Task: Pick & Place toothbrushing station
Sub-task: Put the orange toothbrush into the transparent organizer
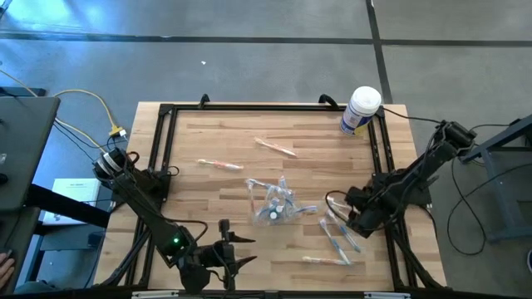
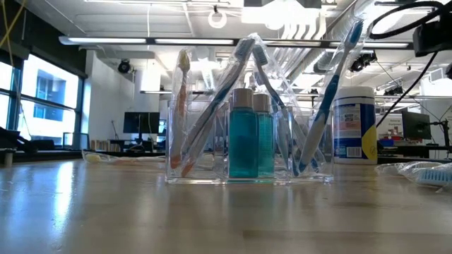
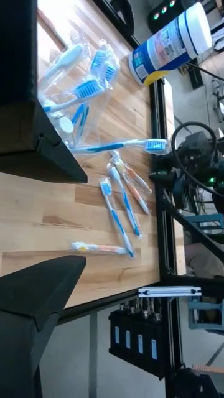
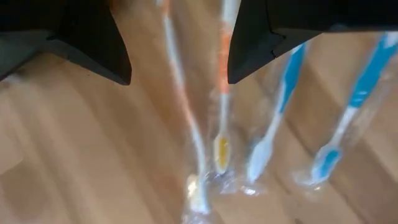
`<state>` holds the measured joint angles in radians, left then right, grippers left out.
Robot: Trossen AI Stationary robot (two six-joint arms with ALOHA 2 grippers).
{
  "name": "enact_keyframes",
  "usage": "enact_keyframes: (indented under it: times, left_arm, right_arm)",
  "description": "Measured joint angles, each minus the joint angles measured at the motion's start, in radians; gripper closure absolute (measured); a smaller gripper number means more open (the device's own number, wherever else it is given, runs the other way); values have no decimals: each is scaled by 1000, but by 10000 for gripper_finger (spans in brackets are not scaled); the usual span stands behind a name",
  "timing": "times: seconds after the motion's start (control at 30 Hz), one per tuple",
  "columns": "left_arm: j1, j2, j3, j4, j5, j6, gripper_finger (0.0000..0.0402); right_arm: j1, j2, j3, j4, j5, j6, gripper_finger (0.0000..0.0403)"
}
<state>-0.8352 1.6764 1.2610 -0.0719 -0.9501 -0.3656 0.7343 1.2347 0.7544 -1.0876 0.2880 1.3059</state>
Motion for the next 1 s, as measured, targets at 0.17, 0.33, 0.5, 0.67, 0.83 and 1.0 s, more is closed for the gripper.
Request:
enact_keyframes:
  times: [0.17, 0.33, 0.5, 0.67, 0.83, 1.0]
  left_arm:
    - [0, 0, 0, -3, 7, -2, 209]
    - [0, 0, 0, -16, 16, -2, 209]
    - [-3, 0, 0, -26, 16, -18, 209]
    - [-3, 1, 0, -26, 16, -24, 209]
    - [1, 1, 0, -26, 16, -24, 209]
    - [2, 1, 0, -27, 16, -24, 209]
  right_arm:
    - [-13, 0, 0, 18, 26, -16, 144]
    - [-32, 1, -12, 30, 50, -17, 145]
    - [-70, 1, -78, 65, -14, 3, 160]
    - [-96, 1, -129, 121, -37, 0, 179]
    - [-96, 1, -149, 180, -64, -29, 185]
    - [-96, 1, -164, 206, -60, -53, 186]
